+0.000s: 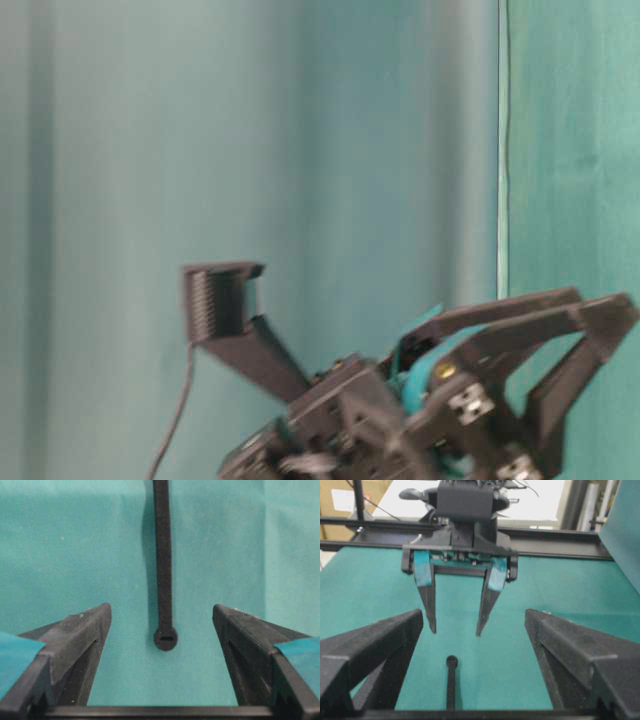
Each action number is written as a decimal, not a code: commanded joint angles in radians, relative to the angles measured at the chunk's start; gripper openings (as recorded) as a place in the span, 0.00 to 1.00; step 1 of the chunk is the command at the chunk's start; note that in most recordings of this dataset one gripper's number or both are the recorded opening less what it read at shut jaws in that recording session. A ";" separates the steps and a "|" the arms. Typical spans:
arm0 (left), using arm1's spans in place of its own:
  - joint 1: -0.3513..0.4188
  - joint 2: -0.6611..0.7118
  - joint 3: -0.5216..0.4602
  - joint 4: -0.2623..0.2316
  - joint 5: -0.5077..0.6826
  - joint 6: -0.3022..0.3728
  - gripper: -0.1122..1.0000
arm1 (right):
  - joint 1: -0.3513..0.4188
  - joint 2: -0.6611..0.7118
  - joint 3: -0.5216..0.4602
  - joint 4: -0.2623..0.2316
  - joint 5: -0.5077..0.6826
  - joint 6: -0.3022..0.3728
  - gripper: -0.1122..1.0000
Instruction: Peel off the Velcro with your right arm.
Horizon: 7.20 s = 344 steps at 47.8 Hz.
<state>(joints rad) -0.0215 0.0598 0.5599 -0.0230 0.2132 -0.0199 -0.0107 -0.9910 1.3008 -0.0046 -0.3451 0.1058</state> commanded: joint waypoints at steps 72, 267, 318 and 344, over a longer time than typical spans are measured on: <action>-0.006 0.167 -0.084 0.003 -0.046 0.005 0.19 | 0.000 0.003 0.003 0.000 -0.020 0.002 0.72; -0.037 -0.394 0.216 -0.002 -0.488 -0.584 0.19 | -0.026 0.572 -0.367 -0.176 -0.238 -0.379 0.70; -0.034 -0.394 0.216 -0.002 -0.491 -0.584 0.19 | -0.025 0.624 -0.385 -0.176 -0.272 -0.380 0.70; -0.035 -0.394 0.216 -0.002 -0.491 -0.584 0.19 | -0.025 0.643 -0.393 -0.176 -0.310 -0.380 0.45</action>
<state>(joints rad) -0.0598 -0.3160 0.7854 -0.0230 -0.2654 -0.6044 -0.0383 -0.3421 0.9342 -0.1810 -0.6366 -0.2730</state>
